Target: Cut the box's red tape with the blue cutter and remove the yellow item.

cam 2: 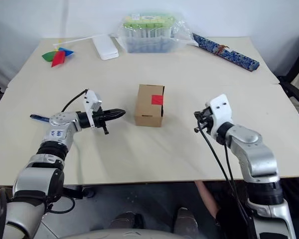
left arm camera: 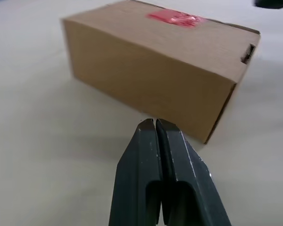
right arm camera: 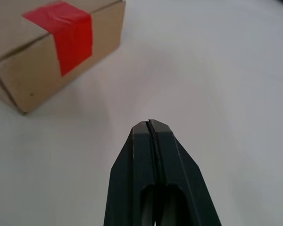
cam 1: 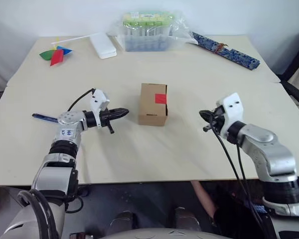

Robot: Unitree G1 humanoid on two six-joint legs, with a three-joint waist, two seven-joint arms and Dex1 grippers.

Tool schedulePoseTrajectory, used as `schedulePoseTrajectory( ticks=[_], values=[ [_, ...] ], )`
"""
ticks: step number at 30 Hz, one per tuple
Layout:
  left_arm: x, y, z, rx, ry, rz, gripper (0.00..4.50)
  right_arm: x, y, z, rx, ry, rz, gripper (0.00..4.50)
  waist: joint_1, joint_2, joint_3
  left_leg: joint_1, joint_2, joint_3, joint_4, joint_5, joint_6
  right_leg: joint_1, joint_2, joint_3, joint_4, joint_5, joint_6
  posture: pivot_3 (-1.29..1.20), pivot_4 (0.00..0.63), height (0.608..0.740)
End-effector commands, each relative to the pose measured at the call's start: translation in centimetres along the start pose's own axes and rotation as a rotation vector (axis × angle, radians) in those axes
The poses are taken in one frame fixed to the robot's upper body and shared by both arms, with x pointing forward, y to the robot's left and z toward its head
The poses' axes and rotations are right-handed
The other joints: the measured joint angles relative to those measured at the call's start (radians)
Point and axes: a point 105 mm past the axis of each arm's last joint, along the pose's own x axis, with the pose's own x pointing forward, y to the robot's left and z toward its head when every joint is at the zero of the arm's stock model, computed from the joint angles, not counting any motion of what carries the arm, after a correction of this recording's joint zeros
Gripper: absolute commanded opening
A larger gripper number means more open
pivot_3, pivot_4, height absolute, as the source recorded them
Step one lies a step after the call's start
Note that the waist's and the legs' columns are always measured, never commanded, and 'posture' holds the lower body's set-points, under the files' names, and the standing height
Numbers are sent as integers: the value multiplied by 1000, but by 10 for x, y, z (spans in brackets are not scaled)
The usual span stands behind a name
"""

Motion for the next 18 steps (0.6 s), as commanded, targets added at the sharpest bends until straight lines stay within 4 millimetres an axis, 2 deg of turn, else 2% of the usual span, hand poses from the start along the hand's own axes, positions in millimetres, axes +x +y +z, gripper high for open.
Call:
schedulePoseTrajectory(
  ticks=[1, 6, 13, 15, 18],
  values=[
    [10, -4, 6, 33, -5, -35, 73, 19, 6, 9, -40, -11, 33, 0, -6, 0, 0, -1, 0, 0, 1, 0, 0, 0, 0, 0, 0, 0, 0, 0, 150, 740],
    [19, -14, -1, 37, 1, -82, 73, 54, 12, 15, -59, -16, 49, 0, -16, 0, 0, -8, 0, -3, 5, 0, 0, -6, 0, -2, 4, 0, 1, 0, 150, 740],
    [30, -29, -3, 44, -3, -159, 73, 90, 29, 27, -83, -12, 134, 0, -20, 0, 0, -10, 0, -3, 7, 0, 0, -11, 0, -1, 11, 1, 1, 0, 150, 740],
    [32, -35, -1, 49, -7, -204, 73, 96, 36, 32, -102, -11, 175, 0, -23, 0, 0, -10, 0, -2, 7, 0, 0, -12, 0, 0, 12, 1, 1, 0, 150, 740],
    [36, -43, 3, 55, -15, -258, 73, 94, 45, 36, -132, -12, 249, 0, -23, 0, 0, -10, 0, -3, 7, 0, 0, -13, 0, -1, 13, 1, 1, 0, 150, 740]
  ],
)
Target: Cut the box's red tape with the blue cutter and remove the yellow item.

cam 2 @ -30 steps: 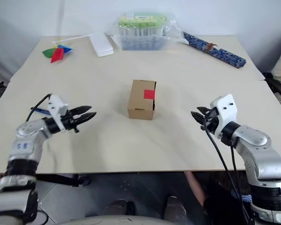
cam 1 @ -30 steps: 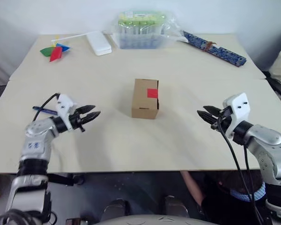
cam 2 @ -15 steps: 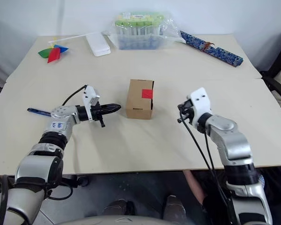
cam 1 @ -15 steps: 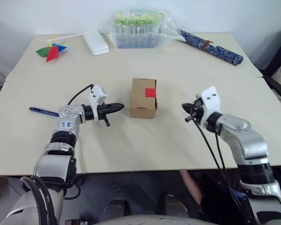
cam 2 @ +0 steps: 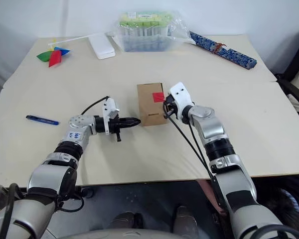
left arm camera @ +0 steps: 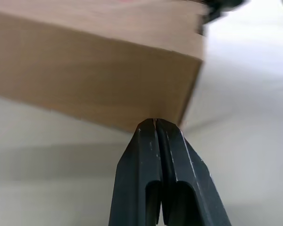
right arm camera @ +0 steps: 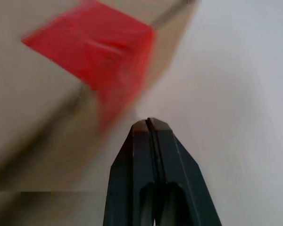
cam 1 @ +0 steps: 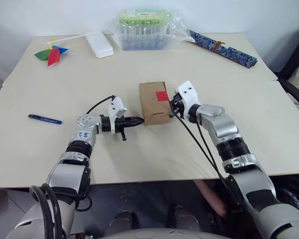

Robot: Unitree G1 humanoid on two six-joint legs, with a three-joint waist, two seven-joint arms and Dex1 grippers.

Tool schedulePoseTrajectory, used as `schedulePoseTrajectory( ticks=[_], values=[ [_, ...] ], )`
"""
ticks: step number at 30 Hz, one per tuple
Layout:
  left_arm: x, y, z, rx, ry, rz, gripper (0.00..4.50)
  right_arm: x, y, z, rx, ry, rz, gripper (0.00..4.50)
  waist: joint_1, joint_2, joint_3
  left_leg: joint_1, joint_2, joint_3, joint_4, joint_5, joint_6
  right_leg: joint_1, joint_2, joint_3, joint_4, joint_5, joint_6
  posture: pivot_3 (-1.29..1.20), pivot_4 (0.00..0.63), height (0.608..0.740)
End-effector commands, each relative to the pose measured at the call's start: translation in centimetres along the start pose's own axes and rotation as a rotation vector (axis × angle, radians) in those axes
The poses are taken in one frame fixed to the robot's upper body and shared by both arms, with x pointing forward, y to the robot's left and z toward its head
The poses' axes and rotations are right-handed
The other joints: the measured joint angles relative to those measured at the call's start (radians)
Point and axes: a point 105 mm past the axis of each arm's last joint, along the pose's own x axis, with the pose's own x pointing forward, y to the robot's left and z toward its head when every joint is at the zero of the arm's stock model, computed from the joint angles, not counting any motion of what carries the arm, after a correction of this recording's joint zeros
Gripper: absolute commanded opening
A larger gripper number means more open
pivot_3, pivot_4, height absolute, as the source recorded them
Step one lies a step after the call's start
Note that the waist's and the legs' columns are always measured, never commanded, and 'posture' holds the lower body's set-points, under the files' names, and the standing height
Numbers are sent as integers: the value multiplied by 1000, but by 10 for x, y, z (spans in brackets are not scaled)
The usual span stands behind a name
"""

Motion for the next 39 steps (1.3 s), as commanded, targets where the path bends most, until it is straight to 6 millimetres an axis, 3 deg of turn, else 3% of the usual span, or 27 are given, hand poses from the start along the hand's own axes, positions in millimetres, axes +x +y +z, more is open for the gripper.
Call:
schedulePoseTrajectory(
  ticks=[1, 15, 24, 33, 37, 39],
  values=[
    [6, -7, 12, 41, -21, -62, 73, -3, 10, 15, -55, -38, 92, 0, 0, 0, 0, 0, 0, 0, 0, 0, 0, 0, 0, 0, 0, 0, 0, 0, 150, 740],
    [19, -45, 31, 15, -23, -174, 73, -24, 32, 0, -173, 21, 300, 0, 1, 0, 0, 0, 0, 0, 1, 0, 0, 0, 0, 1, 1, 0, 0, 0, 150, 740],
    [11, -63, 30, -63, -16, -103, 73, -19, 22, -2, -257, 2, 261, 0, 3, 0, 0, 0, 0, 0, 2, 0, 0, 0, 0, 2, 2, 0, 0, 0, 150, 740],
    [-33, -44, 34, -86, 7, 42, 73, -38, -19, 5, -373, 22, 63, 0, 7, 0, 0, 0, 1, -1, 2, 0, -1, 0, 0, 2, 2, 0, 0, 0, 150, 740],
    [-62, -40, 38, -119, 22, 114, 73, -60, -47, 18, -378, 4, -118, 0, 7, 0, 0, 0, 1, -7, 2, 0, -1, 0, -1, 2, 2, 0, 0, 0, 150, 740],
    [-71, -32, 44, -113, 2, 170, 73, -75, -51, 20, -361, 11, -148, 0, 9, 0, 0, 0, 1, -9, 2, 0, -1, 0, -1, 2, 2, 0, 0, 0, 150, 740]
  ],
)
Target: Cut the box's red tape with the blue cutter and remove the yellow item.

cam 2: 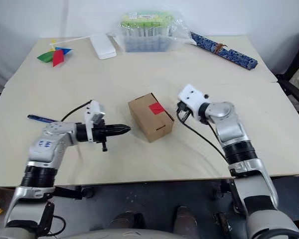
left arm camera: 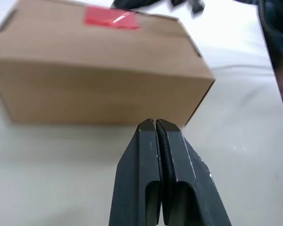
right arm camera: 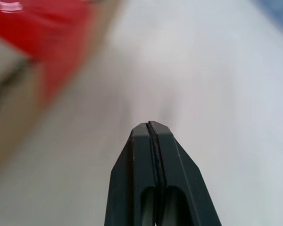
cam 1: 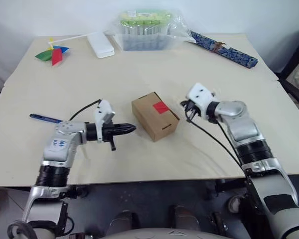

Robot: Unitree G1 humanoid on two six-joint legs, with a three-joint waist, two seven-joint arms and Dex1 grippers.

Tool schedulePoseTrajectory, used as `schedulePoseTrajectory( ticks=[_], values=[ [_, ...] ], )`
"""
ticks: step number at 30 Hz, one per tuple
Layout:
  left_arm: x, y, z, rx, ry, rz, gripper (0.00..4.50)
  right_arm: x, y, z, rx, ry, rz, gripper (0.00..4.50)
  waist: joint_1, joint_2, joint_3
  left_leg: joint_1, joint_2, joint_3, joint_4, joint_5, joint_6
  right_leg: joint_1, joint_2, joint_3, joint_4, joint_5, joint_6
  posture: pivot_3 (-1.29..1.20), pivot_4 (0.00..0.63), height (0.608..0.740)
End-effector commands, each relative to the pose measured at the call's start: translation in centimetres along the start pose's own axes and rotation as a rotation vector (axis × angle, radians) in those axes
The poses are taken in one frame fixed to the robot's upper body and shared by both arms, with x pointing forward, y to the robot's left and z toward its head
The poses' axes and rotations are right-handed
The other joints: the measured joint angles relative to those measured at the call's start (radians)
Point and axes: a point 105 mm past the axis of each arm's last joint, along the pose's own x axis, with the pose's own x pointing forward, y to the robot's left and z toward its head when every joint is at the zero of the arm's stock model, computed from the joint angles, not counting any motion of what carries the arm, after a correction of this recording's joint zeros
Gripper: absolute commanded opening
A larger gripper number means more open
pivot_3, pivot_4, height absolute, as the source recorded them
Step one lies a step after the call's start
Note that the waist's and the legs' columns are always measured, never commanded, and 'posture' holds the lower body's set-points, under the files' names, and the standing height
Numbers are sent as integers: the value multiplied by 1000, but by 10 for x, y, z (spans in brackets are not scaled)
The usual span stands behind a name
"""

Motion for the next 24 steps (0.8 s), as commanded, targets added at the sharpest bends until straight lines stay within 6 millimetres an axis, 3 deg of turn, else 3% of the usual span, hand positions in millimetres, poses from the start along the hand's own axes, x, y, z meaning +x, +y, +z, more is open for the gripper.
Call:
schedulePoseTrajectory(
  ticks=[1, 6, 11, 15, 24],
  values=[
    [-17, 14, 24, 39, -82, 91, 73, -29, -17, 13, 7, -16, -90, 0, 5, 0, 0, 0, 0, 0, 0, 0, 0, 0, 0, 0, 0, 0, 0, 0, 150, 740],
    [-22, 62, 36, 92, -126, 241, 73, -68, 10, 10, 52, 70, -59, 0, 26, 0, 0, 0, -1, 0, 1, 0, 0, 1, 0, 0, 0, 0, 0, 0, 150, 740],
    [-3, 89, 36, 138, -98, 272, 73, -82, 58, 3, 134, 178, 36, 0, 30, -1, 0, 0, -1, 8, 2, 0, 0, 1, 0, 0, 0, 0, 0, 0, 150, 740],
    [21, 95, 38, 147, -107, 267, 73, -76, 89, 5, 227, 208, 90, 0, 29, -2, 0, -1, -2, 9, 1, 0, 0, 1, 0, 0, -1, 0, 0, 0, 150, 740],
    [64, 82, 27, 125, -74, 208, 73, -54, 106, 11, 282, 189, 63, 0, 25, -3, 0, -1, -2, 9, 1, 0, 0, -1, 0, -1, -1, 0, 0, 0, 150, 740]
  ],
)
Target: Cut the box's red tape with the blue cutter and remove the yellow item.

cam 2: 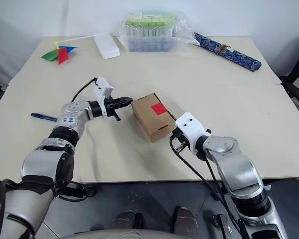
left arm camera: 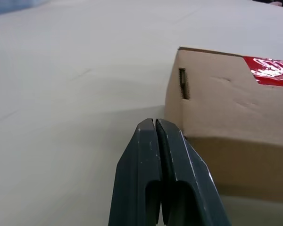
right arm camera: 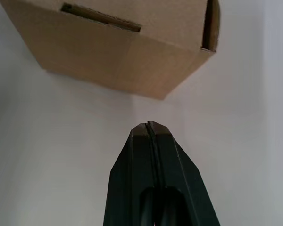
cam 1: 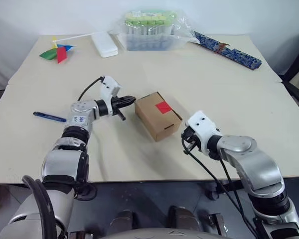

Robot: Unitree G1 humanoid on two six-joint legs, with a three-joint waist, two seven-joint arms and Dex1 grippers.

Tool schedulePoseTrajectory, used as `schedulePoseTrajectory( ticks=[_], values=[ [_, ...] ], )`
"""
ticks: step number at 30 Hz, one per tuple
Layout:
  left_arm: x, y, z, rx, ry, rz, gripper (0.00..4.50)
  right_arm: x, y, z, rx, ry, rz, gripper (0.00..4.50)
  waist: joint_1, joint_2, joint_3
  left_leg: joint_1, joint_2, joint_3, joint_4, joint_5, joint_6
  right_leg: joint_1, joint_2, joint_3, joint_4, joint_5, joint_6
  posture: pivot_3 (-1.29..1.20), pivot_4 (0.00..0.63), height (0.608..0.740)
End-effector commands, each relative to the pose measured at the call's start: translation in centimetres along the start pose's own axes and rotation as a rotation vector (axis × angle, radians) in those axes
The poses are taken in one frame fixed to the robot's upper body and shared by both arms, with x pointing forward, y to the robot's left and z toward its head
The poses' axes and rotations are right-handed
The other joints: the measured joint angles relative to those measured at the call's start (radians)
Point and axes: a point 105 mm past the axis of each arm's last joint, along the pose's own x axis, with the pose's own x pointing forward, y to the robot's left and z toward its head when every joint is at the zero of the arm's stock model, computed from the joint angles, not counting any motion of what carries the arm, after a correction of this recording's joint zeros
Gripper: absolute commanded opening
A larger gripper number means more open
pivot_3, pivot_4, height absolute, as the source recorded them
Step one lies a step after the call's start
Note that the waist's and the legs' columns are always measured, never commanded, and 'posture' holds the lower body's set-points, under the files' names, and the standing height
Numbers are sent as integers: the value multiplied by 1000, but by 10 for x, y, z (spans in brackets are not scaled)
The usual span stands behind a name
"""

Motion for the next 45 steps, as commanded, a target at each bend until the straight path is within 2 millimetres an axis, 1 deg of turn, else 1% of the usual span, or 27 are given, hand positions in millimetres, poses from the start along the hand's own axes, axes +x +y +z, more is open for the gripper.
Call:
schedulePoseTrajectory(
  ticks=[1, 7, 16, 19, 23, 27, 32, 36, 41, 45],
  values=[
    [5, -1, 3, 37, 13, -2, 73, 3, 1, 12, -14, -44, -22, 0, -2, 0, 0, 0, 0, 0, 0, 0, 0, 0, 0, 0, 0, 0, 0, 0, 150, 740],
    [10, -13, -4, 34, 50, -74, 73, 13, 2, 16, -16, -56, -19, 0, -2, -1, 0, 0, 0, 0, 0, 0, 0, 0, 0, 0, 0, 0, 0, 0, 150, 740],
    [7, -22, -1, 49, 52, -177, 73, 13, -4, 22, -45, -64, 2, 0, -2, -1, 0, 0, 0, 0, 0, 0, 0, 0, 0, 0, 0, 0, 0, 0, 150, 740],
    [5, -24, -4, 55, 60, -201, 73, 12, 2, 23, -51, -67, 29, 0, -3, -1, 0, 0, 0, 0, 0, 0, 0, -1, 0, 0, 0, 0, 0, 0, 150, 740],
    [4, -26, -5, 57, 55, -215, 73, 14, 12, 18, -56, -57, 64, 0, -2, -1, 0, 0, 0, 0, 0, 0, 0, 0, 0, 0, 0, 0, 0, 0, 150, 740],
    [3, -30, -6, 66, 62, -254, 73, 14, 14, 17, -57, -54, 68, 0, -2, -1, 0, 0, 0, 0, 0, 0, 0, 0, 0, 0, 0, 0, 0, 0, 150, 740],
    [-3, -36, -13, 64, 90, -310, 73, 9, 11, 16, -82, -45, 44, 0, -1, -1, 0, 0, 0, 0, 0, 0, 0, 0, 0, 0, 0, 0, 0, 0, 150, 740],
    [-3, -46, -22, 67, 118, -369, 73, 1, 9, 16, -101, -40, 44, 0, 0, -1, 0, 0, 0, 0, 0, 0, 0, 0, 0, 0, 0, 0, 0, 0, 150, 740],
    [-4, -54, -28, 79, 137, -412, 73, -7, 10, 14, -109, -27, 52, 0, 0, -1, 0, 0, 0, 0, 0, 0, 0, 0, 0, 0, 0, 0, 0, 0, 150, 740],
    [-3, -55, -30, 83, 136, -414, 73, -10, 12, 11, -98, -20, 55, 0, 0, -1, 0, 0, 0, 0, 0, 0, 0, 0, 0, 0, 0, 0, 0, 0, 150, 740]
  ],
)
